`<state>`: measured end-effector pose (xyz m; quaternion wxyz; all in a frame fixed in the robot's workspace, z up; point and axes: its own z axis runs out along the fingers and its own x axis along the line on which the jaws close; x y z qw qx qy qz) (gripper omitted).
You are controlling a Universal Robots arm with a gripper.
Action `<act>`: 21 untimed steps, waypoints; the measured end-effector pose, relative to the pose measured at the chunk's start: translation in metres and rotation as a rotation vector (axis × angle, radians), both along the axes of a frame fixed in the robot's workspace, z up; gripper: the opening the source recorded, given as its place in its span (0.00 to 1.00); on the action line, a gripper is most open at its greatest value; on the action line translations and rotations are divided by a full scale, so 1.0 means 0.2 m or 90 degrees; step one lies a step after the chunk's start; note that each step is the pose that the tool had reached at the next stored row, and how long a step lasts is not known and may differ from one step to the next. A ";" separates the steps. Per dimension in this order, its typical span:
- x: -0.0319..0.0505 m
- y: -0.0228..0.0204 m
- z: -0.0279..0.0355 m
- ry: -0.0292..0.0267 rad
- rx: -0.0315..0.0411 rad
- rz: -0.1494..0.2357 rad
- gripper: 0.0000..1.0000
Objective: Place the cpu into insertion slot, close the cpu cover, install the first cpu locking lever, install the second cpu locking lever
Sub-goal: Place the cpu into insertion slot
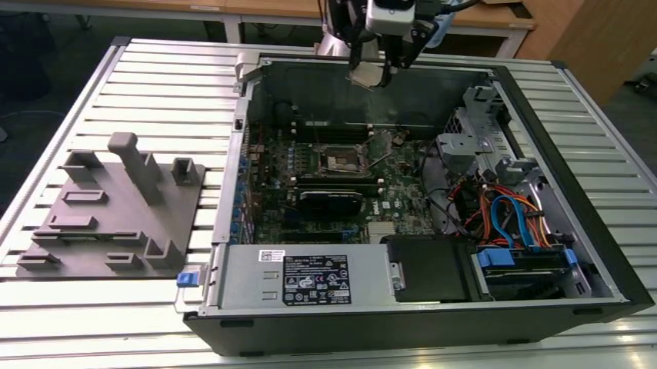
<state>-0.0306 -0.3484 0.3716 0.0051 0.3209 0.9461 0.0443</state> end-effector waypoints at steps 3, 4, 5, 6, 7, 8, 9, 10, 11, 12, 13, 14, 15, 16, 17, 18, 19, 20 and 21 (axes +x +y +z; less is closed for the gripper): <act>-0.009 0.000 -0.007 0.0003 -0.0002 -0.010 0.54; -0.009 0.000 -0.010 0.0002 -0.0004 -0.021 0.54; -0.009 0.000 -0.013 0.0002 -0.0004 -0.032 0.54; -0.009 0.000 -0.016 0.0003 -0.0006 -0.043 0.54; -0.009 0.000 -0.019 0.0006 -0.0007 -0.053 0.54; -0.009 0.000 -0.020 0.0013 -0.0007 -0.062 0.54; -0.009 0.000 -0.021 0.0024 -0.0007 -0.069 0.54; -0.009 0.000 -0.023 0.0043 -0.0008 -0.075 0.54; -0.009 0.000 -0.025 0.0074 -0.0010 -0.080 0.54; -0.009 0.000 -0.028 0.0102 -0.0011 -0.085 0.54; -0.009 0.000 -0.033 0.0119 -0.0011 -0.092 0.54; -0.009 0.000 -0.037 0.0131 -0.0012 -0.100 0.54; -0.009 0.000 -0.043 0.0141 -0.0012 -0.108 0.54; -0.009 0.000 -0.048 0.0153 -0.0012 -0.117 0.54; -0.009 0.000 -0.053 0.0164 -0.0012 -0.125 0.54; -0.009 0.000 -0.058 0.0177 -0.0012 -0.132 0.54; -0.009 0.000 -0.062 0.0192 -0.0014 -0.140 0.54; -0.009 0.000 -0.067 0.0211 -0.0015 -0.147 0.54; -0.009 0.000 -0.071 0.0230 -0.0017 -0.154 0.54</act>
